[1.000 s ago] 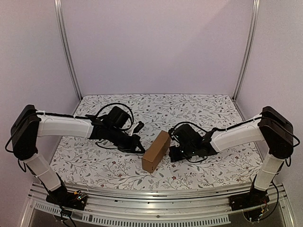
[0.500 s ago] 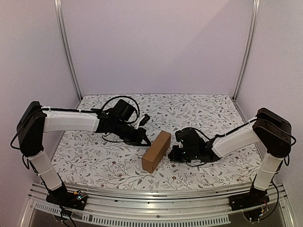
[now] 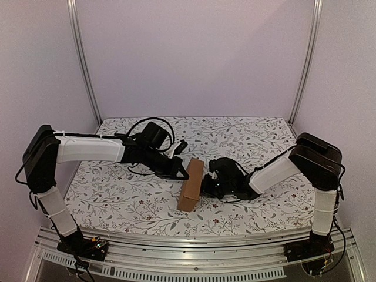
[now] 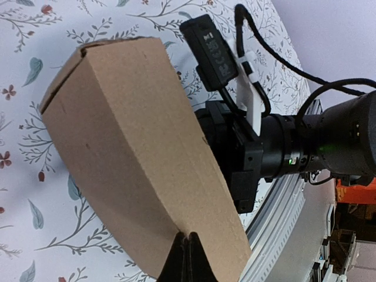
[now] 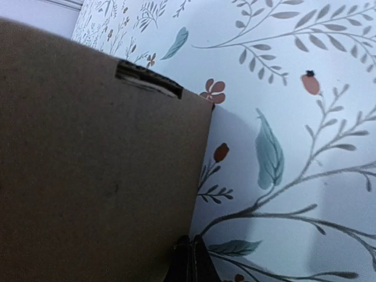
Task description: Fold the paper box
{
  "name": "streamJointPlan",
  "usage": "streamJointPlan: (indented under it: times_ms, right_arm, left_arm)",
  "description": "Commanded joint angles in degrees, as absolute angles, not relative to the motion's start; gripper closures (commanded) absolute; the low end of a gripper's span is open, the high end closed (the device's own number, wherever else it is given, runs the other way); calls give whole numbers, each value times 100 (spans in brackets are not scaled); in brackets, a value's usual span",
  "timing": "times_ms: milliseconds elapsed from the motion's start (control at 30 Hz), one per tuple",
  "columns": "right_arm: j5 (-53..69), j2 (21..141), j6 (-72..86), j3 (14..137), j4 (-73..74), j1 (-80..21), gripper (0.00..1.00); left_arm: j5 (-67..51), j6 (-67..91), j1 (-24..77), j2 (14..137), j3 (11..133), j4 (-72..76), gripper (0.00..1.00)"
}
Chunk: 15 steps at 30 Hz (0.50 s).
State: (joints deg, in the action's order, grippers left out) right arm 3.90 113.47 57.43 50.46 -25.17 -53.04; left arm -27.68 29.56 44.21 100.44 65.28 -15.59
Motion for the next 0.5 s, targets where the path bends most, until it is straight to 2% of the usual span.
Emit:
streamJointPlan:
  times_ms: [0,200,467]
  right_arm:
    - [792,11966,5792,5470,-2335,-5310,100]
    - [849,12321,5797,5714,-2364,-5308,100]
    - [616,12174,5701,5009,-2364,-5087,99]
  left_arm:
    - [-2643,2855,4368,9939,6435,-1705,100]
    - [-2605,2885,4368,9934,6274,-1656,100]
    - [-2628,2912,4368,10046,6344,-1617,100]
